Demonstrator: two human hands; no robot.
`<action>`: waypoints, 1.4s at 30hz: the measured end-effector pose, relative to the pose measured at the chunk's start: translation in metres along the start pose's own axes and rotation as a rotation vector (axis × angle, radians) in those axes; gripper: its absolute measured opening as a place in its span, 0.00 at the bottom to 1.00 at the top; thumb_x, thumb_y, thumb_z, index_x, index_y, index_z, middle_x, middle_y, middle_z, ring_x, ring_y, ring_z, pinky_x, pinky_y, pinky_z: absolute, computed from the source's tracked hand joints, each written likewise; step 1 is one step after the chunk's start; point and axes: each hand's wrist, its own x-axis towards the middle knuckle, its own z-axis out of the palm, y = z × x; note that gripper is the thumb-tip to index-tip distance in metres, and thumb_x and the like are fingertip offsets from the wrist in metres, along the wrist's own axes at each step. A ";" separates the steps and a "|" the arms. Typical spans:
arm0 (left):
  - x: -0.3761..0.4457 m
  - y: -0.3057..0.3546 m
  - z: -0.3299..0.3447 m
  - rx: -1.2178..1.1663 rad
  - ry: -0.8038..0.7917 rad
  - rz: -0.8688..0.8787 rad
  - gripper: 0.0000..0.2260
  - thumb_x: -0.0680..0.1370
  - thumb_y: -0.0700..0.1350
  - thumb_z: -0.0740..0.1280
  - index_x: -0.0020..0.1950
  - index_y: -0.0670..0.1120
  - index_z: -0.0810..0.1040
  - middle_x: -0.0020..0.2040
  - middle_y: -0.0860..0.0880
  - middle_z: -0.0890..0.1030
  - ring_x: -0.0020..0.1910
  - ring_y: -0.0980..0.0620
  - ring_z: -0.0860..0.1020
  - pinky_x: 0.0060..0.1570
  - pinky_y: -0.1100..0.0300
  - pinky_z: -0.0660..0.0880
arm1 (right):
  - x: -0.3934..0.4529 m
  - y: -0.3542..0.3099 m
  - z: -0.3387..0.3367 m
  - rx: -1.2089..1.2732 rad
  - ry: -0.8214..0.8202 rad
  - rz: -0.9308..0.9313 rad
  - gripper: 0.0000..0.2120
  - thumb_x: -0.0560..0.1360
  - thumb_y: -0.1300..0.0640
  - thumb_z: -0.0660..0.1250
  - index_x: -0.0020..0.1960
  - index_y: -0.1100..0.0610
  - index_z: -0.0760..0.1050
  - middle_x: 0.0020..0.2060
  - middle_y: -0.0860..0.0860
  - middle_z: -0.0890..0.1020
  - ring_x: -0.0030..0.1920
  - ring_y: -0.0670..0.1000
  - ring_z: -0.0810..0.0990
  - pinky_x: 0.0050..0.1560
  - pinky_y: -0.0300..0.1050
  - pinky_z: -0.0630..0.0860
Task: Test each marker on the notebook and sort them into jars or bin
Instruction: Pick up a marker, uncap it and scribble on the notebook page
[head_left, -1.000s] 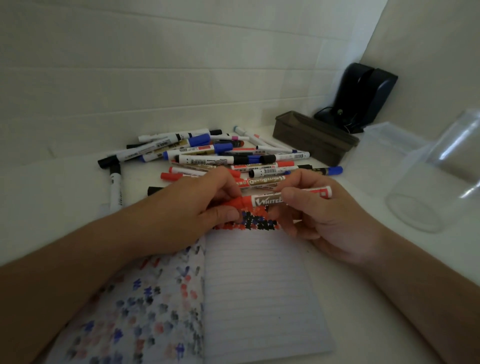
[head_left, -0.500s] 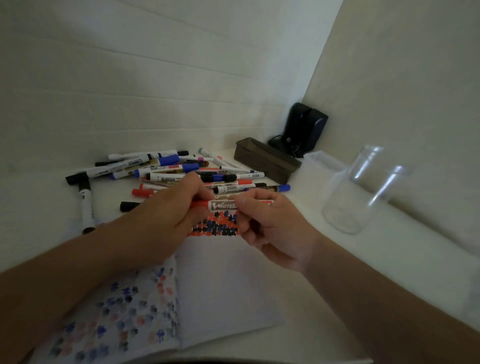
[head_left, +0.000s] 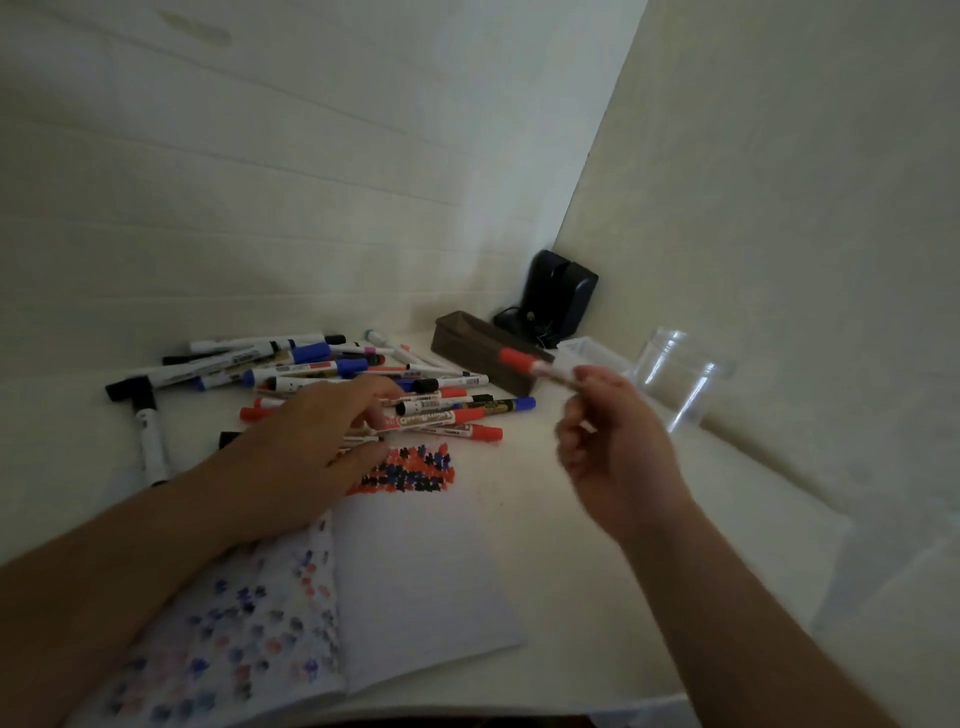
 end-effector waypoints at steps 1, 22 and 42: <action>0.000 -0.005 0.000 0.046 0.025 0.007 0.19 0.81 0.53 0.67 0.71 0.63 0.68 0.59 0.66 0.74 0.59 0.65 0.71 0.60 0.59 0.71 | 0.004 -0.013 -0.007 -0.007 0.065 -0.080 0.09 0.81 0.62 0.62 0.52 0.53 0.81 0.34 0.54 0.78 0.30 0.51 0.74 0.27 0.39 0.67; 0.007 -0.029 0.001 0.365 -0.055 -0.276 0.13 0.81 0.61 0.63 0.62 0.61 0.80 0.59 0.54 0.78 0.58 0.52 0.73 0.60 0.50 0.75 | 0.040 0.013 0.023 -0.514 -0.079 -0.237 0.26 0.79 0.68 0.65 0.71 0.45 0.71 0.44 0.54 0.82 0.33 0.48 0.79 0.36 0.42 0.77; 0.005 -0.009 0.001 0.211 0.076 -0.072 0.14 0.83 0.53 0.62 0.69 0.57 0.74 0.53 0.57 0.83 0.48 0.61 0.78 0.48 0.60 0.73 | 0.038 0.078 0.058 -0.441 -0.489 -0.161 0.03 0.80 0.56 0.69 0.47 0.53 0.78 0.32 0.55 0.83 0.29 0.53 0.80 0.30 0.41 0.78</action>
